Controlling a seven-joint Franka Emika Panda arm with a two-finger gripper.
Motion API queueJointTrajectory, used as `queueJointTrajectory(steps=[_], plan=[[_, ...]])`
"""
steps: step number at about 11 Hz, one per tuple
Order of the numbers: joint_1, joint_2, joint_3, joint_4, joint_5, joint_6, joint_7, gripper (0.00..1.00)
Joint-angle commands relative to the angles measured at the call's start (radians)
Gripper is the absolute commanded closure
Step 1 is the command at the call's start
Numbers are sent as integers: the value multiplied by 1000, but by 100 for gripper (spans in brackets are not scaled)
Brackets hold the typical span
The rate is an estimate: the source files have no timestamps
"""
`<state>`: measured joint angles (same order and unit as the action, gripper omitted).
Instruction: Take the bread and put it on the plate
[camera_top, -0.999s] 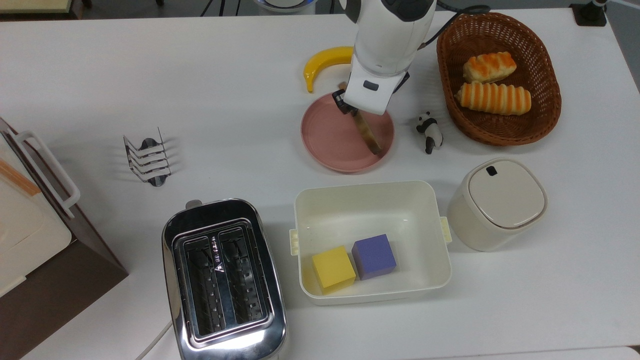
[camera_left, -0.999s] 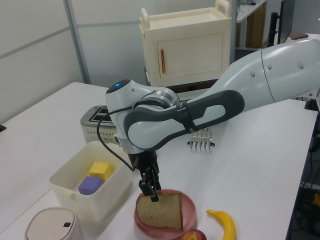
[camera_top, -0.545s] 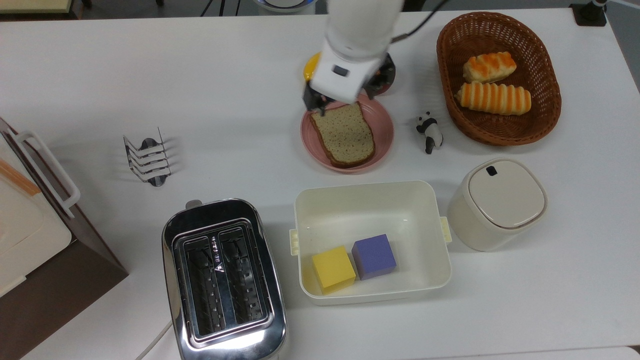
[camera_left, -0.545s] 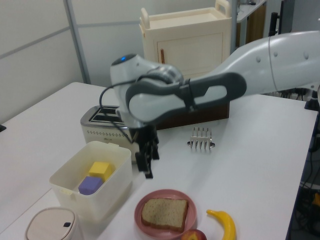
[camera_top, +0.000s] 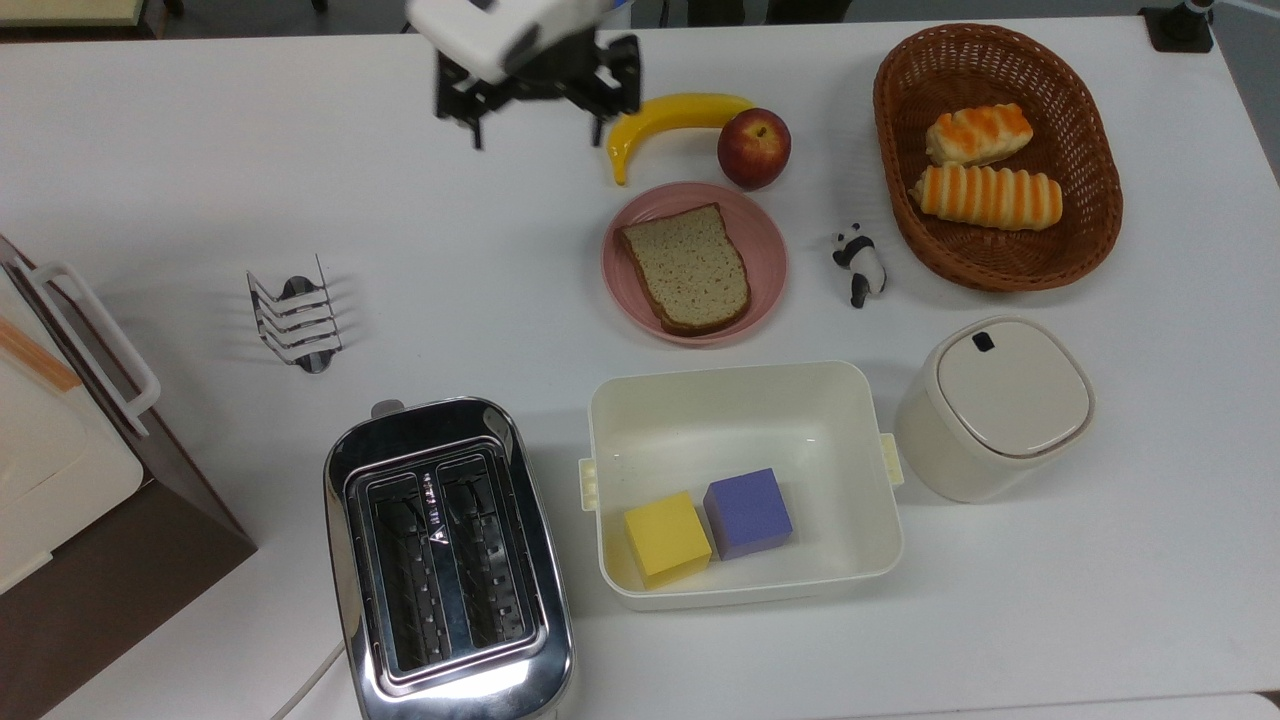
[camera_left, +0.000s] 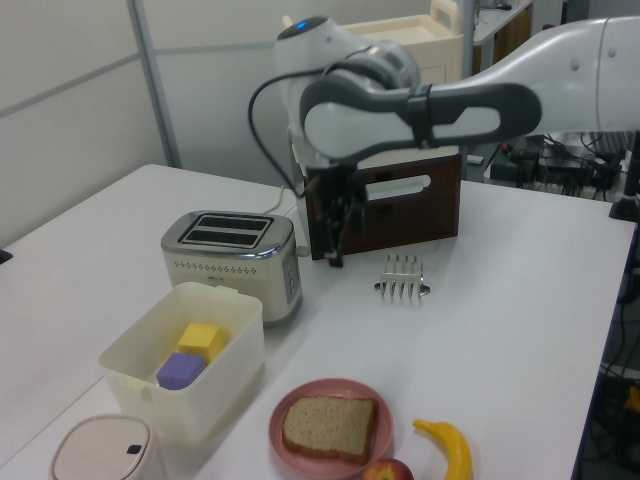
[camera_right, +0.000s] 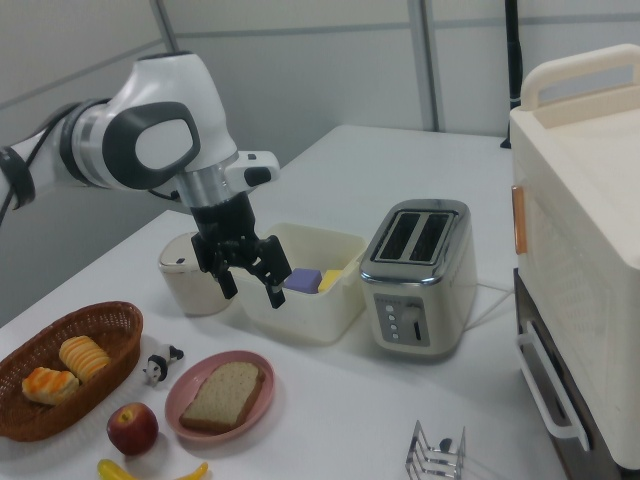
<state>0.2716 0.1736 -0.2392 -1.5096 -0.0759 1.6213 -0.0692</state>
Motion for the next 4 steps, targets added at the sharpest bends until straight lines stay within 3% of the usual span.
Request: queueJointTrajectory(steps=[1,4], plan=[[6,-92,-37,-30,-5,-63,40,0],[-29,-106,-41,-27,7,-63,42,0]])
